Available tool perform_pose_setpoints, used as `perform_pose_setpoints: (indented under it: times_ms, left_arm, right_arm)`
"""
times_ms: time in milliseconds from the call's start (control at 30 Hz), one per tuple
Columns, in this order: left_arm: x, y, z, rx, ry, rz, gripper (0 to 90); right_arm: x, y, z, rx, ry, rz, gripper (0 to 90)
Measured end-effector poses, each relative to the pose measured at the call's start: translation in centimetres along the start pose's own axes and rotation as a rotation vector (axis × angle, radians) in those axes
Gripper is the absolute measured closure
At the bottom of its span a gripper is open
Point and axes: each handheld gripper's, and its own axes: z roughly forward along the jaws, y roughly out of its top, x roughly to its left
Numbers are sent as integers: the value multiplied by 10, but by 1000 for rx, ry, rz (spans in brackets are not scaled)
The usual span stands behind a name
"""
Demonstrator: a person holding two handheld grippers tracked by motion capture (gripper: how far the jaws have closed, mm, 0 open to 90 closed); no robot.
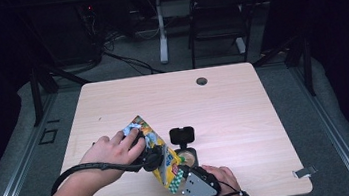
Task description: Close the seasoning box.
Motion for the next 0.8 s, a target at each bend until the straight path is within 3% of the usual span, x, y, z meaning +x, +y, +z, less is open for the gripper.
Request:
perform_pose_setpoints:
  times_ms: [800]
  left_arm:
    - [0,1,-1,-6,9,15,703]
  right_arm:
    - [-3,-1,-1,-7,9,58,876]
